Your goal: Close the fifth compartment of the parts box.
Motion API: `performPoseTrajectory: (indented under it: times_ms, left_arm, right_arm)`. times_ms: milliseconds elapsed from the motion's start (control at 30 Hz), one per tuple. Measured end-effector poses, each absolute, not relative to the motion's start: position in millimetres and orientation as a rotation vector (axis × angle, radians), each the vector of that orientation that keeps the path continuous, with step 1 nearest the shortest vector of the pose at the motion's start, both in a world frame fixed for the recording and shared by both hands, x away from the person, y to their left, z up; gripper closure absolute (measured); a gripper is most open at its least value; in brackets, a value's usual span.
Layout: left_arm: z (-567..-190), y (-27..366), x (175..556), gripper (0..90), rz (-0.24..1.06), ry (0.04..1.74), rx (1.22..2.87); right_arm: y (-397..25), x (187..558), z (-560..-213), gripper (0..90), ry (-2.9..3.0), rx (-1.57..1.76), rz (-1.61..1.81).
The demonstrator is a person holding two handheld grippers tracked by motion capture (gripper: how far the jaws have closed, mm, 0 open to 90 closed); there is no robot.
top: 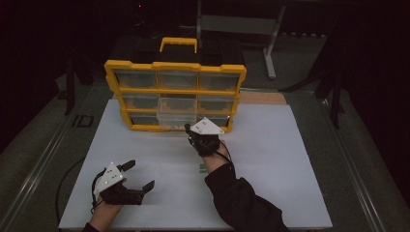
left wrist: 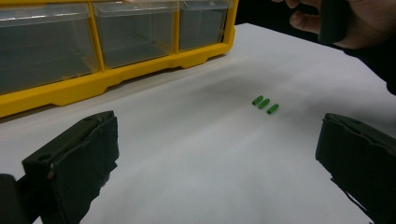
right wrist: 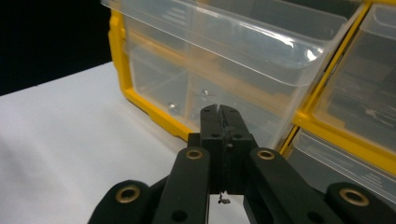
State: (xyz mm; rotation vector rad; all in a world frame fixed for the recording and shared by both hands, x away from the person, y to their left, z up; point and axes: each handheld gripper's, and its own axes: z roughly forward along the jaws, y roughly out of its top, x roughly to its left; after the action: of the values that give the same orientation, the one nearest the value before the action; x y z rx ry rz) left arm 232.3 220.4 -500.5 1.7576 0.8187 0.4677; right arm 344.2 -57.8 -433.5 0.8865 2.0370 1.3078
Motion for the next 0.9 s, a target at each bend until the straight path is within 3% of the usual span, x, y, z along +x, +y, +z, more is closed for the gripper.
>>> performPoseTrajectory:
  times_ms: [900]
  left_arm:
    - [-500.8, 221.0, 232.2, 0.0, 0.466, 0.815, 1.753]
  right_arm:
    - [-51.6, 377.8, -427.3, 89.6, 2.021, 0.934, 1.251]
